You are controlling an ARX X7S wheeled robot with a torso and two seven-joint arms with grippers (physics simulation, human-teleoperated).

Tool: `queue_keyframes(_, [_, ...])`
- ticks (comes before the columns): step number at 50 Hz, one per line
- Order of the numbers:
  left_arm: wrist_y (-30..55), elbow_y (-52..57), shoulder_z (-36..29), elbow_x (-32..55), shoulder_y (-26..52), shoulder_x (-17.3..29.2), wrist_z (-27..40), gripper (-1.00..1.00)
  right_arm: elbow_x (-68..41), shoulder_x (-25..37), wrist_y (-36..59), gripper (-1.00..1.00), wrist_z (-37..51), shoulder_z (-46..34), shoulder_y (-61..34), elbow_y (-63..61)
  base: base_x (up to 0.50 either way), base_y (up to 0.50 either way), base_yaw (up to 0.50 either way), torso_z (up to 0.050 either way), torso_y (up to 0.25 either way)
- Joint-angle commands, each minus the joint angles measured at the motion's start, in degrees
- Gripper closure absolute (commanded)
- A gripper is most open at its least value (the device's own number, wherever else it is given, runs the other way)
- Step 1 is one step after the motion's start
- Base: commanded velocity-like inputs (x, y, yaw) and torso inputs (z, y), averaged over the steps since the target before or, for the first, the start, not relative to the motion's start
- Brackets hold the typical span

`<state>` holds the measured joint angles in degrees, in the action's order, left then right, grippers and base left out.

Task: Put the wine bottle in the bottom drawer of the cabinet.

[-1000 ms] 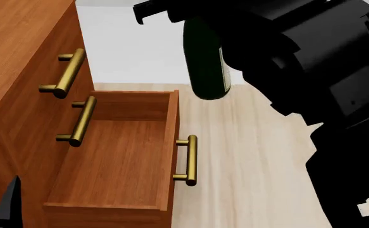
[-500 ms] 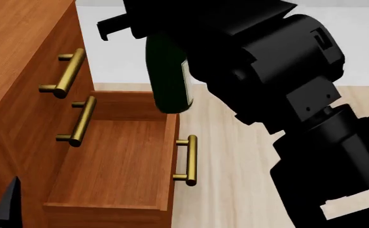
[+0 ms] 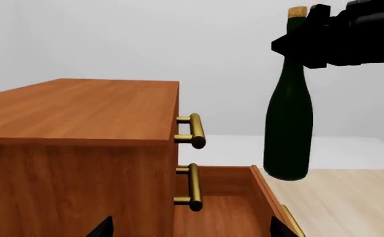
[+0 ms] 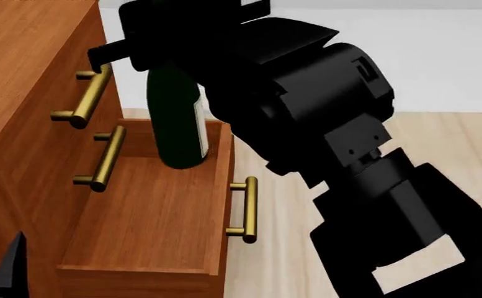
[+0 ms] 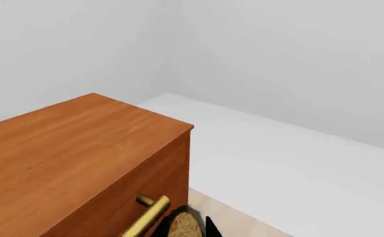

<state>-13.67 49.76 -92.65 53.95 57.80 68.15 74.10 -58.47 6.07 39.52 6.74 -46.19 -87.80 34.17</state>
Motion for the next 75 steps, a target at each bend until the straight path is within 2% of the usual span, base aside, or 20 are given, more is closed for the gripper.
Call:
queue_keyframes(1, [-0.6,-0.5,0.1,-0.2,-0.6,0.1,-0.4,-1.0,1.5,-3.2,-2.5,1.0,-2.8,0.3,-0.6,4.3,0.0,0.0,0.0,0.0,0.0])
queue_keyframes(11, [-1.4,-0.2,0.0,-1.1,-1.5,0.3,-0.4,-1.0,0.4,-5.4,-4.1,1.0,-4.8,-0.5,-1.1,7.9,0.0,0.0,0.0,0.0,0.001])
queue_keyframes(17, [-1.6,-0.1,0.1,-0.9,-1.5,0.5,-0.5,-1.0,-4.9,-6.0,-6.0,1.0,-5.1,-5.0,-2.5,10.9,0.0,0.0,0.0,0.0,0.0])
queue_keyframes(34, [-0.9,1.4,0.5,-1.4,-1.3,1.0,-0.4,-1.0,-37.5,-6.1,-15.2,1.0,-10.1,-35.8,-12.7,23.1,0.0,0.0,0.0,0.001,0.001])
queue_keyframes(43, [-1.5,0.7,0.5,-1.3,-1.9,0.8,-0.7,-1.0,-49.6,-6.1,-15.8,1.0,-11.1,-43.8,-15.0,25.9,0.0,0.0,0.0,0.0,0.001])
queue_keyframes(75, [-2.9,-1.2,0.8,-1.4,-3.2,0.7,-1.5,-1.0,-55.9,-6.1,-7.7,1.0,-14.5,-46.8,-15.7,30.0,0.0,0.0,0.0,0.0,0.001])
